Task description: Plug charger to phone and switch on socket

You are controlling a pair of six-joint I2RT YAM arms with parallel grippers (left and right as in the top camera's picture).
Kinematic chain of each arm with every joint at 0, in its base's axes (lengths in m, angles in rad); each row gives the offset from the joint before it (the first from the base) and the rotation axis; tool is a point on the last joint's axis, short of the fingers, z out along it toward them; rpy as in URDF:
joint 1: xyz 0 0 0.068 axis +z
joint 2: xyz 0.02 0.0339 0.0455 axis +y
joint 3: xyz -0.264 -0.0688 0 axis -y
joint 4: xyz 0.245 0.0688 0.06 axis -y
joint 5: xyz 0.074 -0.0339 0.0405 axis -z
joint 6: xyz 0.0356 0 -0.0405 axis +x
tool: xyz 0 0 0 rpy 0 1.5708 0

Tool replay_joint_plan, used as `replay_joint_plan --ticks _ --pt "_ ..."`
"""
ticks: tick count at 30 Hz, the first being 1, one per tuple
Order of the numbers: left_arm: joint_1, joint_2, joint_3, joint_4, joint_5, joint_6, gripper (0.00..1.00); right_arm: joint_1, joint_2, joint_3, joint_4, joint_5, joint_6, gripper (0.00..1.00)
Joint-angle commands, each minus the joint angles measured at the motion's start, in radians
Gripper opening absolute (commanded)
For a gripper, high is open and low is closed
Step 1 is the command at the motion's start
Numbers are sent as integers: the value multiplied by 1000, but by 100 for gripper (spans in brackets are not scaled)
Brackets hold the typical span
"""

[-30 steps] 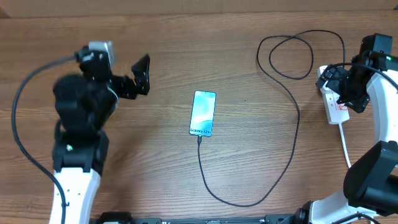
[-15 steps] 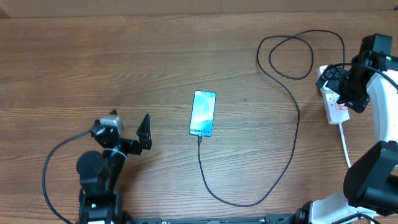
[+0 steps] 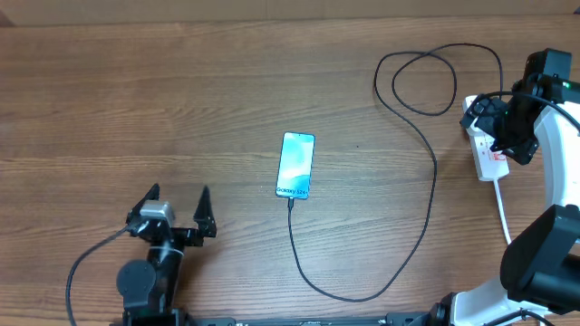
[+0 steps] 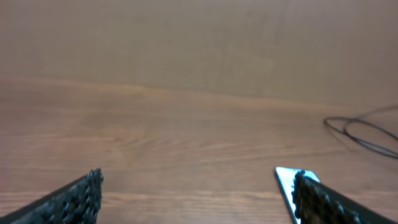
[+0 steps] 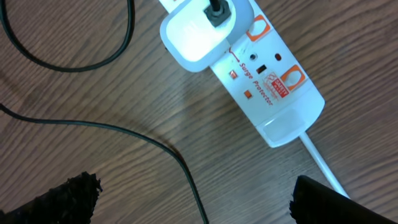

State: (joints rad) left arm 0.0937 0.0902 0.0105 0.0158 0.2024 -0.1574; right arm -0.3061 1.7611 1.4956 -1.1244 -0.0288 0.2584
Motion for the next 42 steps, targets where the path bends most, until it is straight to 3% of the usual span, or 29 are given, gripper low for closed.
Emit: replay_joint_plan --ticks 1,5,35,42 --pt "17 -79 -6 -87 -101 -30 100 -2 2 -3 4 1 2 100" --pt "18 -87 -6 -94 -168 -1 100 -2 2 -3 4 1 2 100" --pt "18 -86 -6 -92 -161 0 100 -2 3 -3 5 1 2 100" --pt "18 -86 -6 -92 -161 0 100 67 -225 -3 15 1 2 100"
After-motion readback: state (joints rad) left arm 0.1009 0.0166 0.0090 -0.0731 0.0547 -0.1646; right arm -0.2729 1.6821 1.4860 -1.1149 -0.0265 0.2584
